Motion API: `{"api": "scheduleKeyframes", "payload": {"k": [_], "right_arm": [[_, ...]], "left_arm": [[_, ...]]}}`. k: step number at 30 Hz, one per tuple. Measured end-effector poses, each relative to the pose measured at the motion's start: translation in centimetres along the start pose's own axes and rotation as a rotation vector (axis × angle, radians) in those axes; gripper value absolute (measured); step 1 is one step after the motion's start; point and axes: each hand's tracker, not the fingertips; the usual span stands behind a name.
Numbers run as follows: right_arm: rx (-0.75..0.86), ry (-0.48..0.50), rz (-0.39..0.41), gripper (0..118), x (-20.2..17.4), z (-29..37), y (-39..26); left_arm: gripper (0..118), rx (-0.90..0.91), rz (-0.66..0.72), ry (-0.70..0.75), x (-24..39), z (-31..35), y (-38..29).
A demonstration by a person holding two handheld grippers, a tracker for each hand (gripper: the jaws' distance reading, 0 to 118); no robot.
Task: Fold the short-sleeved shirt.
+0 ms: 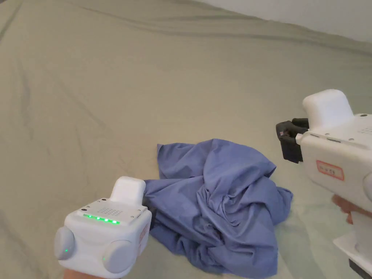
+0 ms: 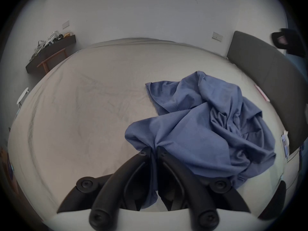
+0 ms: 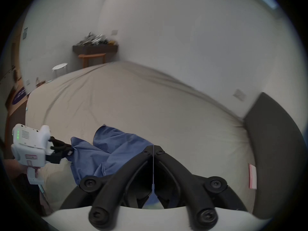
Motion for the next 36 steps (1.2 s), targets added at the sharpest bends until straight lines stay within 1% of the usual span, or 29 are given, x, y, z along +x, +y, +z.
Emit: {"api": "scheduleKeyframes", "payload": {"k": [1,2,3,4,5,6,7,9,10,15,16,17,18,19,20,21,22,23,24,25,26,27,28,30,31,33,36], "right_arm": [[-0.027,0.019,0.022,10,0.2,-2.0,0.8],[-0.048,0.039,0.031,20,0.3,-4.1,1.6],[-0.079,0.082,0.029,48,0.5,-6.2,2.2],[-0.142,0.129,0.037,78,0.6,-8.7,2.8],[-0.189,0.171,0.043,97,0.5,-11.1,3.2],[-0.226,0.185,0.057,104,0.5,-13.1,3.4],[-0.254,0.196,0.095,104,0.3,-15.2,3.5],[-0.321,0.143,0.181,104,-0.6,-19.2,3.4],[-0.351,0.134,0.202,104,-0.8,-20.8,3.2],[-0.532,0.177,0.202,103,-1.9,-25.7,0.9],[-0.549,0.175,0.215,98,-2.3,-25.8,0.3],[-0.572,0.179,0.235,89,-2.7,-25.8,-0.2],[-0.541,0.195,0.230,74,-2.9,-25.3,-0.4],[-0.513,0.254,0.209,68,-2.9,-24.7,-0.1],[-0.524,0.311,0.188,68,-2.7,-24.3,0.0],[-0.508,0.339,0.186,49,-2.7,-23.9,0.0],[-0.501,0.342,0.207,26,-3.2,-23.6,-0.2],[-0.495,0.299,0.251,10,-3.6,-23.4,-0.3],[-0.486,0.250,0.287,10,-4.1,-23.1,-0.3],[-0.478,0.214,0.284,10,-4.5,-22.4,-0.2],[-0.450,0.169,0.307,10,-4.7,-21.3,0.0],[-0.389,0.121,0.316,10,-4.1,-20.8,0.0],[-0.334,0.081,0.294,10,-3.5,-19.6,0.1],[-0.239,0.061,0.234,10,-1.7,-15.8,0.7],[-0.201,0.037,0.216,10,-0.8,-13.8,1.0],[-0.157,0.000,0.185,10,1.5,-10.0,1.4],[-0.058,-0.087,0.119,10,4.1,-3.0,2.2]], "left_arm": [[5,0.013,0.029,-0.008,-0.4,0.7,-0.2],[5,0.017,0.046,-0.022,-0.7,1.3,-0.3],[5,0.021,0.053,-0.036,-0.9,1.8,-0.5],[5,0.020,0.055,-0.037,-1.1,2.3,-0.7],[5,0.024,0.067,-0.039,-1.3,2.9,-1.0],[5,0.023,0.072,-0.045,-1.4,3.2,-1.2],[5,0.014,0.070,-0.063,-1.4,3.5,-1.5],[5,0.003,0.070,-0.064,-1.6,4.0,-2.1],[5,-0.011,0.069,-0.074,-1.7,4.2,-2.4],[5,-0.036,0.057,-0.056,-2.1,3.6,-3.4],[5,-0.039,0.061,-0.057,-2.3,3.4,-3.5],[5,-0.045,0.062,-0.057,-2.4,3.3,-3.5],[5,-0.048,0.060,-0.056,-2.4,3.2,-3.6],[5,-0.051,0.059,-0.055,-2.4,3.1,-3.4],[5,-0.052,0.060,-0.055,-2.4,3.0,-3.4],[5,-0.053,0.060,-0.056,-2.4,3.0,-3.3],[5,-0.050,0.058,-0.055,-2.4,3.0,-3.3],[5,-0.046,0.052,-0.050,-2.4,3.1,-3.1],[5,-0.042,0.048,-0.044,-2.4,3.2,-2.9],[5,-0.037,0.050,-0.039,-2.5,3.5,-2.6],[5,-0.021,0.058,-0.033,-2.7,3.9,-2.3],[5,-0.007,0.059,-0.025,-2.8,4.4,-1.9],[5,0.005,0.056,-0.020,-3.0,4.9,-1.5],[5,0.052,0.047,0.003,-3.4,6.4,-0.6],[5,0.066,0.044,0.013,-3.6,7.1,-0.1],[5,0.110,0.042,0.026,-4.1,8.7,1.1],[5,0.199,0.027,0.059,-4.7,11.4,3.1]]}}
